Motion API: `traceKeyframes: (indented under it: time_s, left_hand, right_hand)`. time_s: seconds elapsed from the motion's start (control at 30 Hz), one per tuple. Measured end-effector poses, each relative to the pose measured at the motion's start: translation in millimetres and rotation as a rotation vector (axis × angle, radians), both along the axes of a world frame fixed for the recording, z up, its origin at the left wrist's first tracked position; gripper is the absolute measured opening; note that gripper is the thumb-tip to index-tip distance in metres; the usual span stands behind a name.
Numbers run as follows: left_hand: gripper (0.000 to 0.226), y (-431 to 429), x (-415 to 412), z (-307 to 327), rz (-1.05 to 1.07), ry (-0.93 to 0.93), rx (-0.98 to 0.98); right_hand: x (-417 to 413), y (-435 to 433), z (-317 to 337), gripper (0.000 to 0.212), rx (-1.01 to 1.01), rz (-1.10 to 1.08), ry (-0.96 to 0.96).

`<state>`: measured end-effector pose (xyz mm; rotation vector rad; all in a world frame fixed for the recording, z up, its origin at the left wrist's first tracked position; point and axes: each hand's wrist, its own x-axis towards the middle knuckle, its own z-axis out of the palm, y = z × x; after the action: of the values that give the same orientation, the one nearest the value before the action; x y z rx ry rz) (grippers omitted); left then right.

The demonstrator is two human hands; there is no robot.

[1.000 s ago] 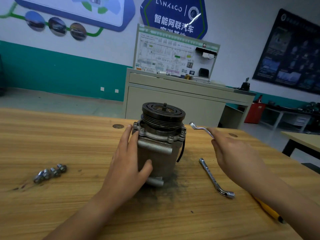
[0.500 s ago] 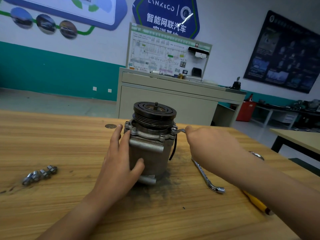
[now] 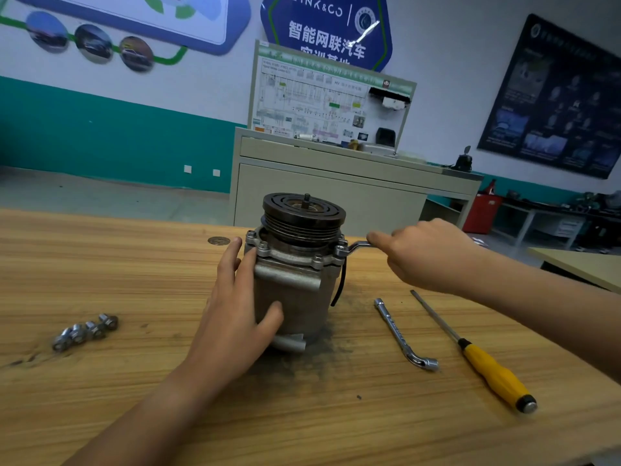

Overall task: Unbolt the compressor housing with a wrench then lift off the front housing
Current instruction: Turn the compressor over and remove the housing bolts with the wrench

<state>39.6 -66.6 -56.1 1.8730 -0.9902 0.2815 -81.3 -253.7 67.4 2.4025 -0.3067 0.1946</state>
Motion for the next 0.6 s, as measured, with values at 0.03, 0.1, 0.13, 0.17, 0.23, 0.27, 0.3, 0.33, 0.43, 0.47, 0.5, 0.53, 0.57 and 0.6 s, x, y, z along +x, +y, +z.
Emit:
traceKeyframes:
  time_s: [0.03, 0.1, 0.13, 0.17, 0.23, 0.27, 0.3, 0.33, 0.43, 0.47, 0.5, 0.53, 0.57, 0.6]
  left_hand:
    - [0.077, -0.2, 0.1, 0.3, -0.003, 0.006, 0.0]
    - [0.078, 0.1, 1.1, 0.8, -0.012, 0.014, 0.004]
    - [0.078, 0.5, 1.8, 0.8, -0.015, 0.014, 0.008]
    - [0.078, 0.9, 2.4, 0.5, -0.015, 0.012, 0.012]
    - [0.078, 1.3, 2.9, 0.2, -0.013, 0.015, 0.013]
    - [0.079, 1.0, 2.8, 0.2, -0.014, 0.017, 0.012]
    - [0.079, 0.4, 2.5, -0.1, -0.016, 0.019, 0.01]
    - [0.08, -0.1, 2.1, -0.5, -0.017, 0.018, 0.006]
    - [0.079, -1.2, 1.5, -1.0, -0.015, 0.009, -0.011]
    - [0.079, -1.0, 1.5, -1.2, -0.014, 0.006, -0.013]
    - [0.078, -0.8, 1.7, -1.1, -0.014, 0.005, -0.011]
    - [0.078, -0.3, 1.7, -1.0, -0.016, 0.007, -0.008]
    - [0.078, 0.2, 1.5, -0.9, -0.019, 0.01, -0.007]
    - [0.078, 0.2, 1.2, -0.8, -0.019, 0.01, -0.011]
  right_hand:
    - [5.6, -5.8, -1.4, 0.034, -0.004, 0.011, -0.025]
    - [20.2, -17.0, -9.7, 0.034, -0.043, 0.073, -0.061]
    - [28.0, -19.9, -14.8, 0.034, -0.093, 0.13, -0.097]
    - [34.8, -21.4, -19.3, 0.034, -0.129, 0.2, -0.173]
    - [43.9, -21.6, -25.7, 0.037, -0.103, 0.318, -0.331]
    - [46.1, -21.6, -28.9, 0.039, -0.07, 0.343, -0.368]
    - [45.7, -22.2, -31.9, 0.038, -0.038, 0.359, -0.404]
    - [43.6, -22.3, -34.0, 0.034, 0.017, 0.372, -0.46]
    - [25.7, -14.5, -33.8, 0.023, 0.349, 0.302, -0.756]
    - [16.6, -8.5, -31.6, 0.024, 0.5, 0.252, -0.819]
    - [7.7, -1.8, -29.8, 0.025, 0.636, 0.204, -0.853]
    - [-1.1, 3.2, -29.4, 0.024, 0.704, 0.155, -0.847]
    - [-8.9, 7.7, -29.6, 0.021, 0.702, 0.105, -0.801]
    - [-16.2, 12.6, -29.2, 0.018, 0.677, 0.056, -0.731]
